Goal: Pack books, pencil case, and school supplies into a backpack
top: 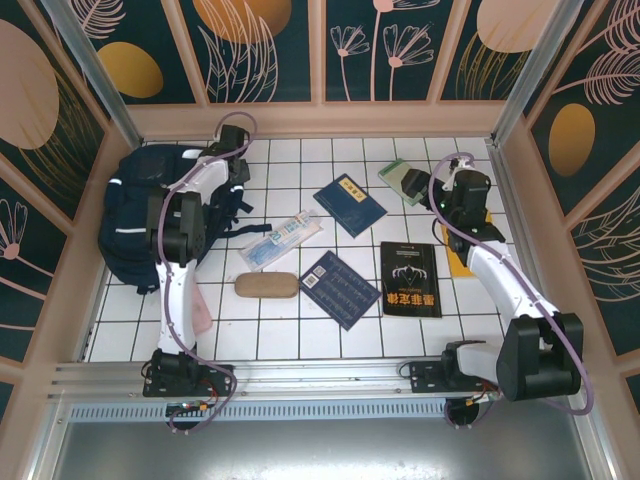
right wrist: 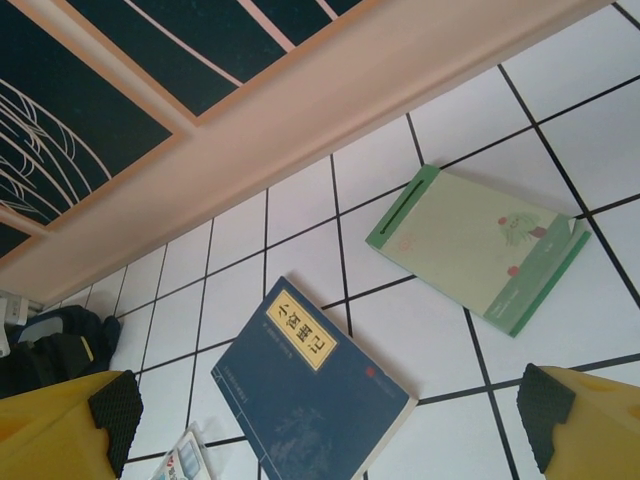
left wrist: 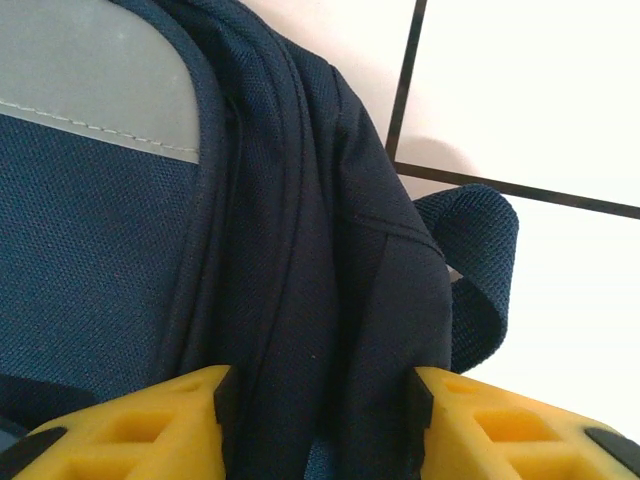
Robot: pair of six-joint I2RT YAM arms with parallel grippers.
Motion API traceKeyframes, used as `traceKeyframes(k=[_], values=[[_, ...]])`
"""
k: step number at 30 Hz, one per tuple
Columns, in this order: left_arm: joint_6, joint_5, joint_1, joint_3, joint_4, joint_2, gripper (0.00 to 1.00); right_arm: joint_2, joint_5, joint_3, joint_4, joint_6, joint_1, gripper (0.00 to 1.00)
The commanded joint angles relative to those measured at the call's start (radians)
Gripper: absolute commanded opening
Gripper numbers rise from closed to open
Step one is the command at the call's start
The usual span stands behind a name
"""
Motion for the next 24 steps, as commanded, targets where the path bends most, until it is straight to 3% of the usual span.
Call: traceKeyframes(k=[1, 11, 20, 21, 24], values=[[0.002, 0.003, -0.035, -0.014, -0.084, -0.004, 0.51, 0.018, 0.008, 0.038, -0.016, 0.004, 0.021, 0.99], [-0.026, 0.076, -0.042, 0.005, -0.071, -0.099, 0.55, 0.033, 0.023, 0.030, -0.003, 0.012, 0.059, 0.99], [-0.016, 0.000, -0.043, 0.082, -0.135, 0.078, 0.53, 0.073, 0.025, 0.055, -0.005, 0.013, 0.091, 0.99], [-0.015, -0.007, -0.043, 0.082, -0.135, 0.087, 0.49, 0.078, 0.025, 0.060, -0.004, 0.012, 0.096, 0.99], [-0.012, -0.012, -0.043, 0.089, -0.134, 0.107, 0.13, 0.091, 0.023, 0.075, -0.008, 0.009, 0.108, 0.99]])
